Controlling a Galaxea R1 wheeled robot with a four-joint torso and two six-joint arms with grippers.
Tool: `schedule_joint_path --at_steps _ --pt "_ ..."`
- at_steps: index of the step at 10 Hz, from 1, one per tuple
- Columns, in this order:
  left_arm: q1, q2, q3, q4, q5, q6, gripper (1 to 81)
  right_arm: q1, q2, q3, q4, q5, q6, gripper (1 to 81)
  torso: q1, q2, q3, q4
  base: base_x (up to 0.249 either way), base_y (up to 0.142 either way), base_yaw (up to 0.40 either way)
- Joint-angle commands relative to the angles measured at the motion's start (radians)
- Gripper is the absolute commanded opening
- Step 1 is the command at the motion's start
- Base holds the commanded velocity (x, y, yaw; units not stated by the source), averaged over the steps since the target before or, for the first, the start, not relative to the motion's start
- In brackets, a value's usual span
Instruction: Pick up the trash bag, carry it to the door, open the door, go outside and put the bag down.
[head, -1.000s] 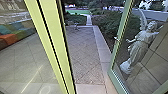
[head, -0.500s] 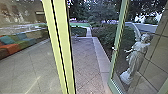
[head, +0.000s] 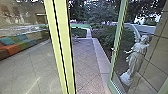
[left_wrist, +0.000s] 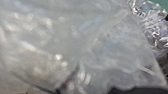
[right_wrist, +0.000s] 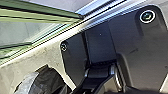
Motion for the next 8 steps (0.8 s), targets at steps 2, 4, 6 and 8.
schedule_joint_path --at_steps 2,4,6,8 --pt "-0.058 0.011 -0.044 0.005 0.078 0.000 1.0 -0.027 0.093 -0.116 -0.111 -0.046 -0.002 81.1 0.000 0.000 0.000 0.000 0.000 0.000 0.000" --pt "-0.062 0.035 -0.078 0.008 0.078 0.002 1.0 -0.074 0.171 -0.209 -0.164 -0.043 -0.003 81.1 0.000 0.000 0.000 0.000 0.000 0.000 0.000" --pt "-0.062 0.054 -0.126 0.008 0.078 0.002 1.0 -0.108 0.225 -0.291 -0.191 -0.023 -0.003 81.1 0.000 0.000 0.000 0.000 0.000 0.000 0.000" --pt "-0.064 0.066 -0.152 0.008 0.078 0.002 1.0 -0.128 0.274 -0.363 -0.202 -0.021 -0.012 81.1 0.000 0.000 0.001 0.000 0.000 0.000 0.000"
